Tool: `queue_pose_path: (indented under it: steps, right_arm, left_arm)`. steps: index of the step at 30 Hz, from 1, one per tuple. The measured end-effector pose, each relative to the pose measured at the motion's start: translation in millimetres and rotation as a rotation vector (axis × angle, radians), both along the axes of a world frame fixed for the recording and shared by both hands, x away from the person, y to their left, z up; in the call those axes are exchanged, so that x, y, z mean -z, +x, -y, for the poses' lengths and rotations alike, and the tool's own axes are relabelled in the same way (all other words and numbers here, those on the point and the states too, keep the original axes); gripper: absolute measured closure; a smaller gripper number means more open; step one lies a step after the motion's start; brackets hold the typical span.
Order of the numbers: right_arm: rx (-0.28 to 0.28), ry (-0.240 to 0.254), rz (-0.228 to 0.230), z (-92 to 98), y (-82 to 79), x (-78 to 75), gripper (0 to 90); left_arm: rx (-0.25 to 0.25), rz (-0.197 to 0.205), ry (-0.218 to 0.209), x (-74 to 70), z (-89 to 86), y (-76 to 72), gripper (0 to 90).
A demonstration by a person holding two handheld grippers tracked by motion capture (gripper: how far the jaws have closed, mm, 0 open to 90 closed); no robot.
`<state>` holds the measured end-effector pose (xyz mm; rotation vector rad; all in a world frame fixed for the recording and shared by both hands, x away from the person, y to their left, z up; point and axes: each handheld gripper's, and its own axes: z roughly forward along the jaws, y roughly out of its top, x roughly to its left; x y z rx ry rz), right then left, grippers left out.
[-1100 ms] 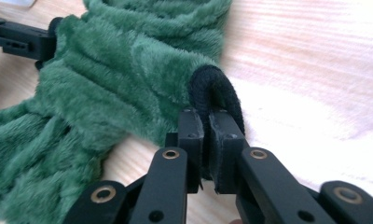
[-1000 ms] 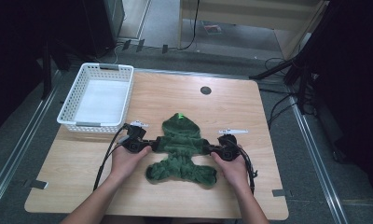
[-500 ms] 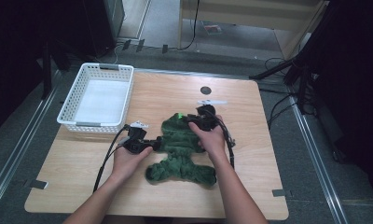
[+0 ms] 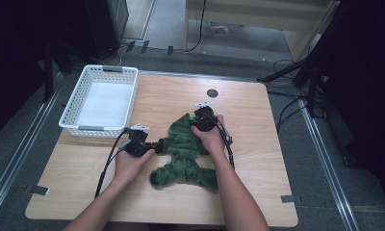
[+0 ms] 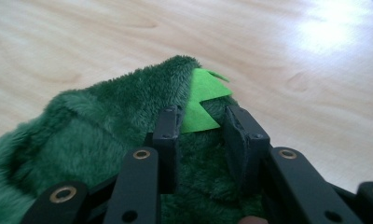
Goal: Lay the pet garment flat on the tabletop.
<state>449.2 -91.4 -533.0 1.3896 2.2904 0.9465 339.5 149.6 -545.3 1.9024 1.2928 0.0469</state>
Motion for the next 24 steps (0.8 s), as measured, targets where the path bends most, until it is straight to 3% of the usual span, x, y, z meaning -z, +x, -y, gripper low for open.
queue_pose_path:
  steps: [5,7,9,11,13,15,18,21,22,23,24]
  right_arm:
    - [-0.019,-0.001,0.015,-0.5,6.4,0.7,64.6]
    - [-0.055,0.049,0.020,5.5,5.0,-1.4,53.4]
    - [-0.050,0.081,0.043,12.6,-1.2,-8.1,51.6]
    - [-0.052,0.097,0.058,16.5,-5.8,-12.5,51.5]
    - [-0.044,0.138,0.090,32.1,-25.6,-26.0,51.0]
    - [-0.036,0.147,0.102,38.3,-34.0,-28.7,51.1]
    - [-0.024,0.175,0.069,62.7,-70.4,-26.6,51.4]
    - [-0.018,0.191,0.034,70.7,-82.5,-20.6,53.4]
    - [-0.042,0.222,-0.008,73.7,-92.6,-11.7,56.1]
    - [-0.042,0.222,-0.008,73.7,-92.6,-11.7,56.1]
    - [-0.068,0.175,-0.017,70.2,-97.9,-6.4,71.2]
  left_arm:
    - [-0.031,0.017,-0.002,-3.1,2.5,1.3,74.2]
    - [-0.067,0.060,-0.035,-10.1,1.3,-0.9,61.4]
    - [-0.078,0.099,-0.054,-15.2,1.0,-3.1,59.3]
    - [-0.083,0.107,-0.053,-16.9,0.4,-3.3,58.4]
    - [-0.099,0.108,-0.073,-18.5,-2.6,-0.3,56.5]
    - [-0.095,0.099,-0.071,-17.7,-3.1,1.3,56.2]
    - [-0.091,0.076,-0.060,-11.2,-1.8,5.6,58.2]
    - [-0.092,0.059,-0.050,-7.4,0.1,7.3,64.2]
    - [-0.079,0.033,-0.052,-3.9,2.0,9.1,71.6]
    - [-0.079,0.033,-0.052,-3.9,2.0,9.1,74.0]
    - [-0.073,0.020,-0.031,-1.4,4.8,9.7,77.4]
